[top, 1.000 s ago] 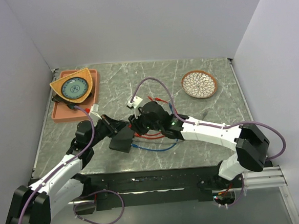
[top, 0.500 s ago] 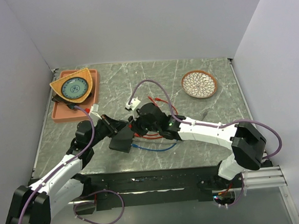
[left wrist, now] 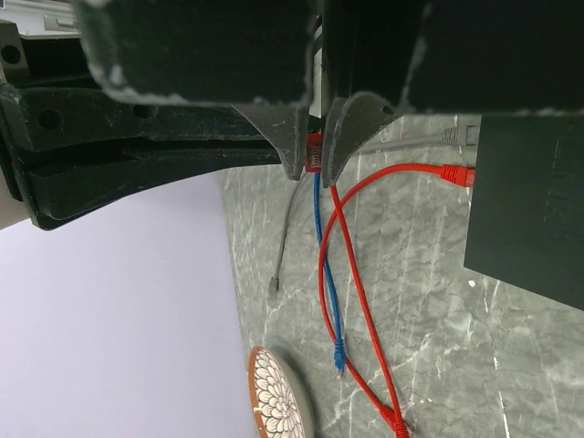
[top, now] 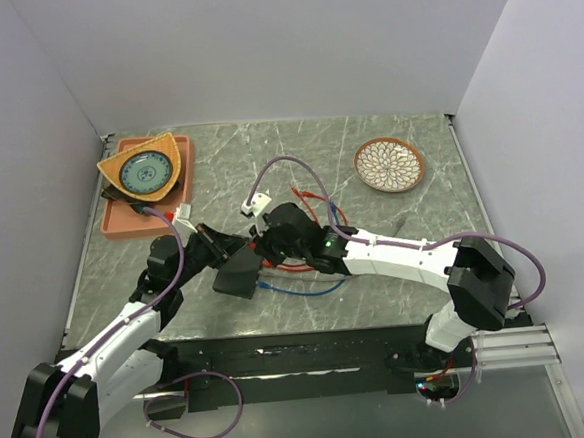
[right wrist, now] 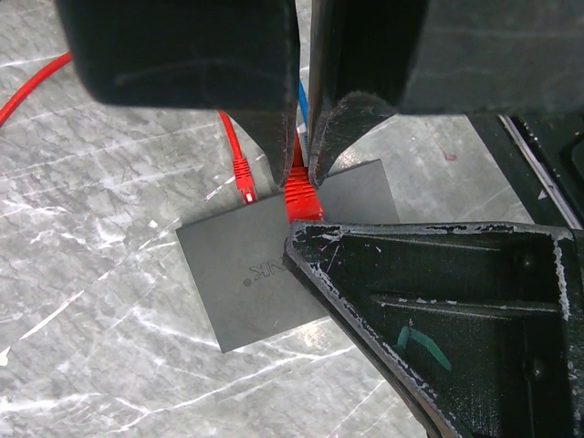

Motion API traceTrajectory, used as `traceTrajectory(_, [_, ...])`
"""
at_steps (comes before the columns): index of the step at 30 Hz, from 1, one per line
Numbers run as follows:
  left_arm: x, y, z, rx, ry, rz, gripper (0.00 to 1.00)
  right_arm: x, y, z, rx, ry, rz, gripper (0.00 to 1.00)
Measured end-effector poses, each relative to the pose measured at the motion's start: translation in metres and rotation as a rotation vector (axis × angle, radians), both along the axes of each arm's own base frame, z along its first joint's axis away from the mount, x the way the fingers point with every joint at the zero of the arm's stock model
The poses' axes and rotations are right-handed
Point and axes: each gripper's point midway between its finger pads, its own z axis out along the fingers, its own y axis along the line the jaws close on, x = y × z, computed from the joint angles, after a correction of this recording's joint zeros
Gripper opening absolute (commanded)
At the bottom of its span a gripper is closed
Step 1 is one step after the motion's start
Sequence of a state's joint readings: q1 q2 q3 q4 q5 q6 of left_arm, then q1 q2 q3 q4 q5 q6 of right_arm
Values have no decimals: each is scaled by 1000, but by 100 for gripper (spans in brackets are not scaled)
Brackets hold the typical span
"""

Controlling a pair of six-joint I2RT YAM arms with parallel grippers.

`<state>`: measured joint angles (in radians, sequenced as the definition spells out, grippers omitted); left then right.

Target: Insert the plug into the switch port

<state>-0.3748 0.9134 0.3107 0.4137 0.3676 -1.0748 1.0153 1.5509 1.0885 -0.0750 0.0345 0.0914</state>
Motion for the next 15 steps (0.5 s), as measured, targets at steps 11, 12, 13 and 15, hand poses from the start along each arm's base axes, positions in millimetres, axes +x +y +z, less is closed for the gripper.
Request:
traceTrajectory(11, [2,1,0,36,-4,-1,67,6,-6,-2,-28,-32,-35,0])
traceTrajectory(12, [2,1,2,40,-4,1,72,7,-7,-4,-35,-35,-40,0])
traceTrajectory(13, [3,1,4,43,-6,5,75,7,-9,-6,-44,-36,-44,0])
traceTrajectory(15, [5,3,7,48,-12,15,81,7,-13,-10,-63,-37,-51,0])
